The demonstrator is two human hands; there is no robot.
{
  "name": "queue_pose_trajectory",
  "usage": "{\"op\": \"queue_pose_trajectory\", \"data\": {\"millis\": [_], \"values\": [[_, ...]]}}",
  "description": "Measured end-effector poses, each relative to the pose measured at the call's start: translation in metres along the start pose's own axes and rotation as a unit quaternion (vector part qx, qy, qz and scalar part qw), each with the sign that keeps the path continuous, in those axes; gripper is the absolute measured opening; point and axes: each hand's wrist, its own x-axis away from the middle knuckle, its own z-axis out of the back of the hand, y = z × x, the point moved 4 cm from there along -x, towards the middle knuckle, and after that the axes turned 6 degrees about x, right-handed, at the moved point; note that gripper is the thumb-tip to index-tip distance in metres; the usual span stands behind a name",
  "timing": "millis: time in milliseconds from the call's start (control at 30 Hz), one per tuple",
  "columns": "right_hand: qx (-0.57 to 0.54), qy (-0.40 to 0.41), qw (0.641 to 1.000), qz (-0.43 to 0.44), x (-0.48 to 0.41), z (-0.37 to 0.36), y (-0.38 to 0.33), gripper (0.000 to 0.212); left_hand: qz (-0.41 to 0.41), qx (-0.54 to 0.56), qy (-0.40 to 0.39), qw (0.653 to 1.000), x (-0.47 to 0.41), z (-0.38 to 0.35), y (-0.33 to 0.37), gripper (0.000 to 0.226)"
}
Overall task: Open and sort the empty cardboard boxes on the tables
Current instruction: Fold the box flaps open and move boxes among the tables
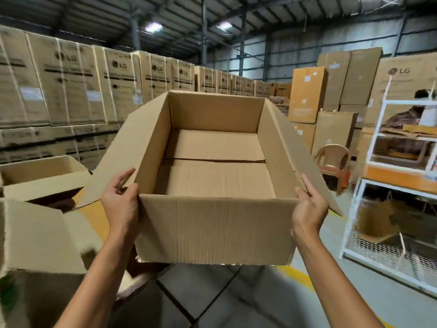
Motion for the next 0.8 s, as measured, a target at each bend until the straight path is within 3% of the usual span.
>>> {"op": "queue_pose_trajectory", "data": {"millis": [600,700,800], "values": [[-0.082,-0.213,0.972,-0.061,-0.160,-0.295,0.103,0.040,-0.064,-0.102,0.166,0.979,-0.159,-0.055,-0.077,0.040],[-0.079,-0.263,0.959,-0.072,-0.186,-0.341,0.119,0.038,-0.061,-0.108,0.193,0.973,-0.186,-0.067,-0.095,0.036],[-0.009,-0.348,0.936,-0.059,-0.216,-0.395,0.146,0.036,-0.022,-0.113,0.227,0.967,-0.211,-0.078,-0.122,0.033]]}}
